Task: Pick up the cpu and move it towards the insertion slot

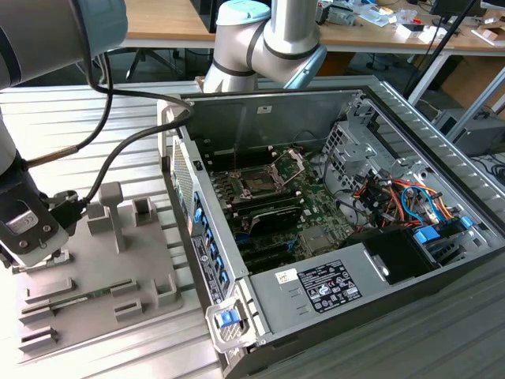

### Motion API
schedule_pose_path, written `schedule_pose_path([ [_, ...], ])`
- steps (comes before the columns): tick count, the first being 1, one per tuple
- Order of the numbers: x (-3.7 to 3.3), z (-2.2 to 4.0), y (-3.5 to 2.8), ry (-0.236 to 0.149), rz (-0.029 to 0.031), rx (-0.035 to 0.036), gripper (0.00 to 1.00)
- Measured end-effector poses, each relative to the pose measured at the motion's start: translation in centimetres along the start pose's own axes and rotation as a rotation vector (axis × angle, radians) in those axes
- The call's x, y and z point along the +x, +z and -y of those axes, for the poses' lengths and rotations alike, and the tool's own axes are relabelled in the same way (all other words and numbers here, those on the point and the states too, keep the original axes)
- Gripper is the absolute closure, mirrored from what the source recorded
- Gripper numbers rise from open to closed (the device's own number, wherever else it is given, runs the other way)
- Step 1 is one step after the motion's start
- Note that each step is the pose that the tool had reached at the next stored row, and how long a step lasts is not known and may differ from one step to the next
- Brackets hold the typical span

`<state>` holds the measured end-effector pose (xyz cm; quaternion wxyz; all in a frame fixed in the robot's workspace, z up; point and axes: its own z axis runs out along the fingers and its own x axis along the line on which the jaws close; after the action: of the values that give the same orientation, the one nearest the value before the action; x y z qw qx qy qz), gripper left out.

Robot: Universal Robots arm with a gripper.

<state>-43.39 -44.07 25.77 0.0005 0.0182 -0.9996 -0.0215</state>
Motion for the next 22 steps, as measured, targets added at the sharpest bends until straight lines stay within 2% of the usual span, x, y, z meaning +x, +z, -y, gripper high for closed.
schedule_pose_path([
  [22, 0.00, -0.03, -0.68, 0.000, 0.0000, 0.0000, 0.45],
])
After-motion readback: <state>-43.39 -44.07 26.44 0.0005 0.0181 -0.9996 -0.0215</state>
